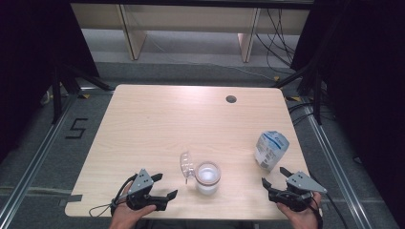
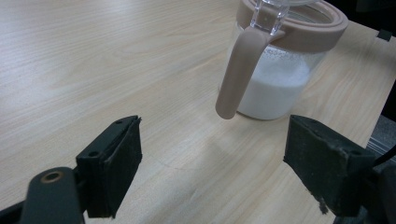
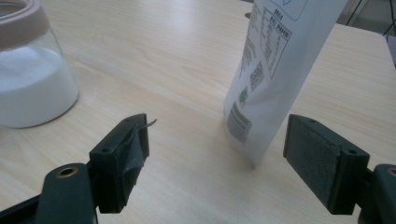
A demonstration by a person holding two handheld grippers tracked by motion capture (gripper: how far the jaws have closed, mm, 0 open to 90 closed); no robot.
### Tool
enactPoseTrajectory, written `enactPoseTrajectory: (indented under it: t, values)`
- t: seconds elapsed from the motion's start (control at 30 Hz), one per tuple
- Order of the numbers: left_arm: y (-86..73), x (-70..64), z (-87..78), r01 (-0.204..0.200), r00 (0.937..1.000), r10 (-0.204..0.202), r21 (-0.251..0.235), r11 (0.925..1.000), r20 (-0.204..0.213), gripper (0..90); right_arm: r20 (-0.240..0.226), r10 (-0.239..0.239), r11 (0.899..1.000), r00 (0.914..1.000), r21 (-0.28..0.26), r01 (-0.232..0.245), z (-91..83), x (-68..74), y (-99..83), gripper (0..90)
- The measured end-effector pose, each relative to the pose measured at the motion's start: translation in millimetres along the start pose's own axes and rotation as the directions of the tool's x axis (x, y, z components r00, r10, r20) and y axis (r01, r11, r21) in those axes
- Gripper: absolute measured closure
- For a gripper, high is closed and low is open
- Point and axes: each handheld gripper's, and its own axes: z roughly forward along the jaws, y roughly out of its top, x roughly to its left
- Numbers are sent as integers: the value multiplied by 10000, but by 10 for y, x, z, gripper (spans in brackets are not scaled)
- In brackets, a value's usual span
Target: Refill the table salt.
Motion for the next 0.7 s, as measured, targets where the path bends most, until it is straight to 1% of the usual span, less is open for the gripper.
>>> enactPoseTrajectory:
  t: [0.03, 0.07, 0.1, 0.13, 0.17, 0.2, 0.23, 0.27, 0.3, 0.33, 0.37, 0.4, 0.43, 0.47, 0.5, 0.53, 0.57, 0.6, 0.63, 0.67, 0.7]
  values:
    - [7, -1, 5, 15, 10000, -15, -84, 10000, 22, 185, -83, 14, 10000, 10000, 14, -14, -10, 6, -8, 232]
    - [13, -3, 3, 150, 9999, -150, -56, 9999, -16, 187, -39, 65, 10000, 10000, 10, -65, -18, 18, -18, 230]
    - [21, 2, 0, 144, 9999, -144, -66, 9999, 12, 192, -149, -5, 10000, 9999, 15, 6, -24, 18, -23, 230]
    - [32, -3, -3, 260, 9997, -261, -56, 9996, -32, 197, -163, 95, 9999, 9998, 145, -93, -39, 38, -28, 230]
    - [47, 7, -11, 119, 9999, -119, 4, 9999, -69, 199, -318, 40, 9999, 9995, 105, -37, -36, 44, -34, 231]
    - [55, 0, -4, 293, 9995, -293, -50, 9996, -73, 201, -278, -92, 9999, 9996, 113, 95, -46, 53, -35, 231]
    - [66, -5, 4, 386, 9992, -386, -105, 9992, -42, 201, -437, -88, 9999, 9990, 116, 93, -46, 68, -35, 231]
    - [77, -9, 4, 314, 9994, -315, -92, 9995, -108, 202, -417, -145, 9998, 9990, 160, 152, -51, 84, -34, 228]
    - [85, -10, 8, 299, 9995, -300, -83, 9995, -49, 202, -567, -144, 9997, 9983, 195, 156, -46, 98, -36, 226]
    - [93, -19, 8, 326, 9994, -327, -67, 9994, -94, 203, -568, -287, 9993, 9980, 212, 299, -49, 108, -35, 227]
    - [98, -19, 10, 306, 9995, -307, -65, 9995, -51, 203, -648, -273, 9993, 9975, 220, 288, -48, 124, -36, 228]
    - [106, -15, 5, 187, 9998, -187, -40, 9998, -53, 204, -623, -284, 9993, 9977, 239, 299, -53, 137, -36, 228]
    - [111, -17, 6, 343, 9994, -343, -56, 9994, 12, 204, -664, -381, 9990, 9971, 213, 396, -46, 147, -37, 228]
    - [114, -22, 9, 625, 9980, -625, -93, 9980, 54, 204, -615, -258, 9990, 9978, 337, 279, -55, 174, -38, 228]
    - [123, -19, 1, 735, 9973, -734, -83, 9973, 75, 204, -536, -546, 9983, 9971, 151, 554, -48, 166, -36, 228]
    - [132, -23, 2, 857, 9962, -855, -110, 9963, 148, 205, -767, -460, 9983, 9960, 308, 485, -42, 179, -38, 228]
    - [141, -24, 1, 754, 9970, -752, -106, 9971, 179, 204, -792, -569, 9978, 9952, 300, 594, -36, 179, -38, 228]
    - [151, -37, -2, 756, 9971, -755, -119, 9971, 90, 204, -930, -465, 9983, 9946, 319, 496, -30, 192, -35, 228]
    - [165, -36, -6, 621, 9980, -620, -121, 9980, 111, 205, -874, -581, 9976, 9945, 312, 610, -28, 194, -35, 228]
    - [168, -41, 0, 748, 9971, -745, -185, 9970, 157, 205, -820, -567, 9976, 9950, 339, 597, -35, 198, -33, 228]
    - [177, -48, -8, 670, 9977, -669, -92, 9977, 67, 210, -811, -567, 9977, 9951, 337, 596, -33, 203, -33, 228]
